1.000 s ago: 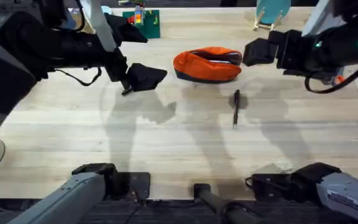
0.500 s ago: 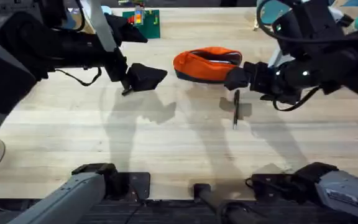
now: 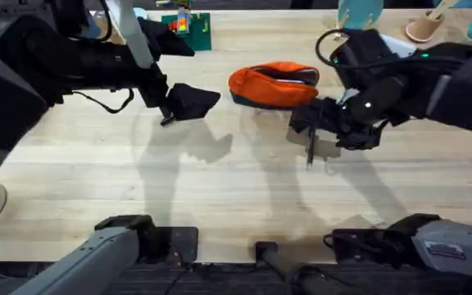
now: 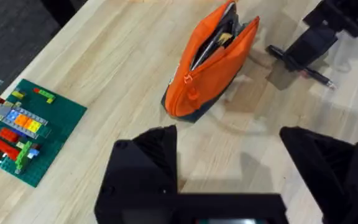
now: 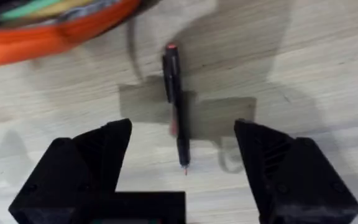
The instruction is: Unzip the bag, pick up the pens from the table one at a time and place them inside, then zip the bag closed.
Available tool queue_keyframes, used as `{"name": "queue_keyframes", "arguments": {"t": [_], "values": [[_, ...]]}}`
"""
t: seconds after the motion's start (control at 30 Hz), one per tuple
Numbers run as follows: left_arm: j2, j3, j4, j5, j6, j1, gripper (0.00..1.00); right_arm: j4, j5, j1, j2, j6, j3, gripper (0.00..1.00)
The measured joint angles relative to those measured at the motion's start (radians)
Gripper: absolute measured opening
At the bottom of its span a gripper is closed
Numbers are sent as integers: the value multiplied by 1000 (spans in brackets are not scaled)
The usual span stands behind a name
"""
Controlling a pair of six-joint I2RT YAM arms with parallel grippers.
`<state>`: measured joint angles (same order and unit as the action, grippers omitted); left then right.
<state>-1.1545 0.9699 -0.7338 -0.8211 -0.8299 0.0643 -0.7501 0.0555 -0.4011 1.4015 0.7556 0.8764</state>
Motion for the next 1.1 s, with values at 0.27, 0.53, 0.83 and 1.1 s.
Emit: {"name": "queue_keyframes", "arguments": {"t": [0.27, 0.53, 0.83, 1.1], "values": [[0, 0, 0, 0, 0, 0, 993, 34, 1, 0, 95, 30, -1, 996], [0, 0, 0, 0, 0, 0, 993, 31, 12, -2, 109, 45, 4, 944], [0, 0, 0, 0, 0, 0, 993, 13, 42, -3, 138, 56, 21, 467], [0, 0, 0, 0, 0, 0, 993, 25, 38, -3, 139, 67, 23, 180]]}}
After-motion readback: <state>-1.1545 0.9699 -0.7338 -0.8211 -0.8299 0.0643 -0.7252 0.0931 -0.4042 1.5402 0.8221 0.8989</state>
